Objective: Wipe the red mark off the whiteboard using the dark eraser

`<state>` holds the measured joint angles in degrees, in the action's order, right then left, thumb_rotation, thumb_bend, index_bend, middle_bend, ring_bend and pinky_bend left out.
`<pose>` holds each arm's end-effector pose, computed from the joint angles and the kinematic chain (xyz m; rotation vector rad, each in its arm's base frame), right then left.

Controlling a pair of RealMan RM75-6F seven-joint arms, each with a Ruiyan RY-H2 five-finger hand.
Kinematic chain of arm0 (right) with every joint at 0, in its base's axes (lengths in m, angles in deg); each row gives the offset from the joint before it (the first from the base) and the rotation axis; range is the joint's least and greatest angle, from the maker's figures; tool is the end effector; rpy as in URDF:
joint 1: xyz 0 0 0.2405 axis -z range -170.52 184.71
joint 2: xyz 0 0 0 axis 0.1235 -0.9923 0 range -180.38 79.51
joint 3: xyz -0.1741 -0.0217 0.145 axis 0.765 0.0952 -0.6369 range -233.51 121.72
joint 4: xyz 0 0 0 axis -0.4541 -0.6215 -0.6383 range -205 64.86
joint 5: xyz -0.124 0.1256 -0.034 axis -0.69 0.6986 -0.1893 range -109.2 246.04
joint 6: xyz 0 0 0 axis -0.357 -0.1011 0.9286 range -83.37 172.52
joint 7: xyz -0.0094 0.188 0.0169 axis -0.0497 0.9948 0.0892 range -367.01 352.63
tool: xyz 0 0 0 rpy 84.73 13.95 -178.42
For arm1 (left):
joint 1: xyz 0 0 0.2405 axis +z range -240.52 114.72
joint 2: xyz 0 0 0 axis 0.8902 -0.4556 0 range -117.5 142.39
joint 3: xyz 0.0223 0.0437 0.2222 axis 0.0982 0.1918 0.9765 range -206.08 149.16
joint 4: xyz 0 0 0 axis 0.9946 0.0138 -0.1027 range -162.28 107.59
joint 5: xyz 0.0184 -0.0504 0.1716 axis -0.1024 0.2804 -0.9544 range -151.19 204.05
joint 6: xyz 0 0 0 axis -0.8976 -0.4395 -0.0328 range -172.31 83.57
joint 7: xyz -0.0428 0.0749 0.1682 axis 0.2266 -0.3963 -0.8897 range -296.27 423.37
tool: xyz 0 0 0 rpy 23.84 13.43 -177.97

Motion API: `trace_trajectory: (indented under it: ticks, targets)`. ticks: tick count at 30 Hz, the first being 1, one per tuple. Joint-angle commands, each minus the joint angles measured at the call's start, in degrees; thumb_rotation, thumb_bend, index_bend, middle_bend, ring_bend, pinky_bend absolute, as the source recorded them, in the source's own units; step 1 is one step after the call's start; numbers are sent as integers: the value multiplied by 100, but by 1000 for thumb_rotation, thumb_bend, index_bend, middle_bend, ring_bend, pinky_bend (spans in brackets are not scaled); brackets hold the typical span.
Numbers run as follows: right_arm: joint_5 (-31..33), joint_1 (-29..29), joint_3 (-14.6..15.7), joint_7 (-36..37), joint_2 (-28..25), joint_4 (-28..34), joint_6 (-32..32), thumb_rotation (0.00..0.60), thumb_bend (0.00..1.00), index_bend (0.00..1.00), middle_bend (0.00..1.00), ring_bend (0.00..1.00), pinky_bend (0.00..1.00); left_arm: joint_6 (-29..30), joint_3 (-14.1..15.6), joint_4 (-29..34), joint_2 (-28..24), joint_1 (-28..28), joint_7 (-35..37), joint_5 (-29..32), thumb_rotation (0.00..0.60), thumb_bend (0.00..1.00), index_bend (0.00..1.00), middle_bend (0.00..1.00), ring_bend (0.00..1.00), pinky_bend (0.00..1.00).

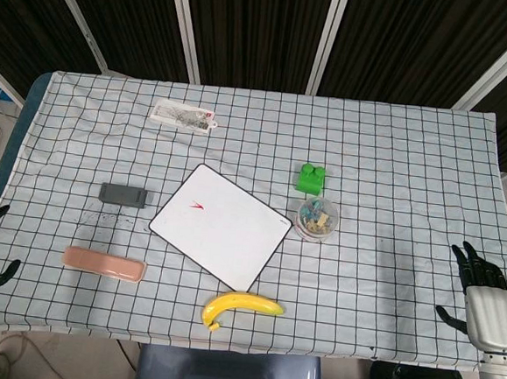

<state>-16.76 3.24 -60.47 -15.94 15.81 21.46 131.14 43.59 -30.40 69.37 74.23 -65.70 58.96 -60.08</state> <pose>-0.2747 -0.2216 0.1756 1.3714 -0.7842 0.8219 -0.2667 0.2081 0.1845 -1.3709 -0.8623 -0.8720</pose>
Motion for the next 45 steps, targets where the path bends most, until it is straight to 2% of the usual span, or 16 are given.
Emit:
trace_trajectory:
  ticks: [1,34,40,45]
  targets:
    - [6,1,0,1,0,2,-4,600,32,0,73,166,183,-2,-2,-2,-1,-1,2,2,600,225,82,13,0,0]
    - [4,30,20,54,-14,90,8,600,32,0,73,166,183,-84,-58,-128,105,-101,-108,-27,600,225,83,14,0,0]
    - [-12,38,30,96,-26,104,14,600,32,0,73,166,182,-291,-106,-91,137,-280,-410,-48,600,165,83,15,0,2]
    - [-29,38,38,109,-31,114,8,600,33,0,73,166,183,-605,-213,110,63,-551,-696,-18,600,155,79,19,0,11]
